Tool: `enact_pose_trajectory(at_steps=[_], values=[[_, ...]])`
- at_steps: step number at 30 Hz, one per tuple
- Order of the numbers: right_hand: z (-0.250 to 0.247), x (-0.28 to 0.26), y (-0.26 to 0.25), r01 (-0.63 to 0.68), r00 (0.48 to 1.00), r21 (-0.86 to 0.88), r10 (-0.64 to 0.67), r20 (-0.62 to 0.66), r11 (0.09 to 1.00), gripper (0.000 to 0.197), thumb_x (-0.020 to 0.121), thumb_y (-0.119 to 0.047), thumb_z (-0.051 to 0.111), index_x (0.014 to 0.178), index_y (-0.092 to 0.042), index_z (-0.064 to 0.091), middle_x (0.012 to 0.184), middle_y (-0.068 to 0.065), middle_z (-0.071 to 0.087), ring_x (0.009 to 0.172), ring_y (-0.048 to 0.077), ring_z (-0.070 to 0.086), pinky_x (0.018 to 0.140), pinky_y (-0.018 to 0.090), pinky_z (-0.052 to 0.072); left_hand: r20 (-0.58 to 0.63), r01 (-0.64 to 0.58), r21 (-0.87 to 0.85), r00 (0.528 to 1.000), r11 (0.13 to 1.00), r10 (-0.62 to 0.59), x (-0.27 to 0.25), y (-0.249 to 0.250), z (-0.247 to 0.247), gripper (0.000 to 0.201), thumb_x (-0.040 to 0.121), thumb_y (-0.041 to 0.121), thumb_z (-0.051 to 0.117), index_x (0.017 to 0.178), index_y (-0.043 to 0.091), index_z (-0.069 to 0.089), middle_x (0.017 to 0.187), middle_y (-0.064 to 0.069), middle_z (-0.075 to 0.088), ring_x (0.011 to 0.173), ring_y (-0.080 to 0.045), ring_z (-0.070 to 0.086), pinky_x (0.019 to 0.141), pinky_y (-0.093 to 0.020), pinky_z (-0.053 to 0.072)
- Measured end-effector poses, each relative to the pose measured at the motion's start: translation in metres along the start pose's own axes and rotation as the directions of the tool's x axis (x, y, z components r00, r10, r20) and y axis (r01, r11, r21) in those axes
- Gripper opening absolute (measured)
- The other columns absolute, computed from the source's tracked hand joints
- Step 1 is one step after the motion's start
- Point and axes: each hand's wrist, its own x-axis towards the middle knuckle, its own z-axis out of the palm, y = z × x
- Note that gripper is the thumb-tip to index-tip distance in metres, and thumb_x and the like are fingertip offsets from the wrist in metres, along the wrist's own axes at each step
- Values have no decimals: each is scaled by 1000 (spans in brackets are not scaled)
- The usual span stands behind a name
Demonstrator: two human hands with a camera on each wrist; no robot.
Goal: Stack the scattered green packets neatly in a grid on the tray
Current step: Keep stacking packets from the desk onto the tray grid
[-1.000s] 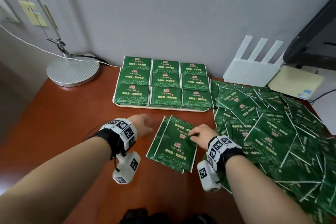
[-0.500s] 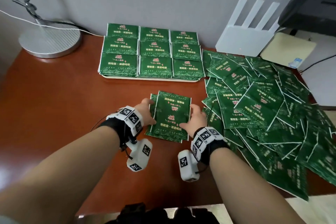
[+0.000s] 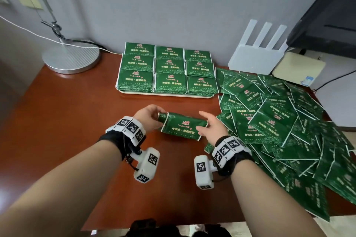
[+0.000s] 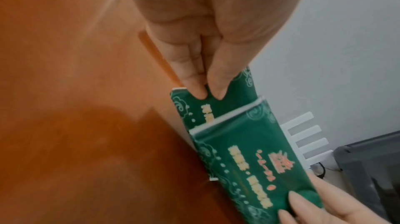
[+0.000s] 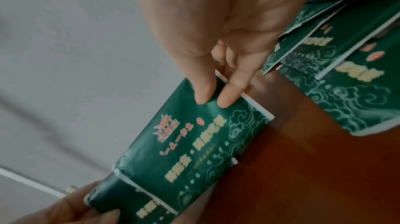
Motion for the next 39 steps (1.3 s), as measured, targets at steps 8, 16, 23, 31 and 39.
enact_pose_trajectory(at_steps=[8,16,23,31,39], values=[[4,-5,3,4,974,-273,-66,-217,962,20,88,-17,60,106,-19,68,118,6,47,96,15,44,90,19,31,-76,53,361,997,931,-28,2,-23,-26,28,86,18,61,114,22,61,100,1,54,87,-16,57,77,-23,48],[11,6,5,-55,988,-255,17,-152,965,29,90,-16,55,119,-18,52,104,9,63,76,18,51,69,24,39,-64,40,363,998,931,-18,18,-31,-21,29,87,24,60,116,20,60,115,-3,51,99,-19,53,88,-26,42],[-13,26,-9,-53,993,-104,42,-107,993,27,89,-17,58,114,-7,52,106,8,64,92,21,59,78,25,43,-45,43,233,998,971,-33,25,-18,-33,27,88,22,60,115,16,59,100,0,65,84,-14,61,73,-23,49],[-57,79,-78,107,970,165,-66,-235,981,31,89,-16,57,119,-8,54,101,2,64,80,18,57,70,27,45,-186,-21,54,982,998,30,58,18,-118,14,89,17,59,99,8,61,72,-2,62,43,2,52,50,-13,47],[-68,167,-141,128,962,162,-83,-260,978,20,91,-15,54,111,-12,58,76,-6,60,54,4,46,52,13,39,-279,72,91,959,993,-44,129,46,-193,23,95,17,48,109,4,59,59,0,48,49,-14,42,33,-11,34]])
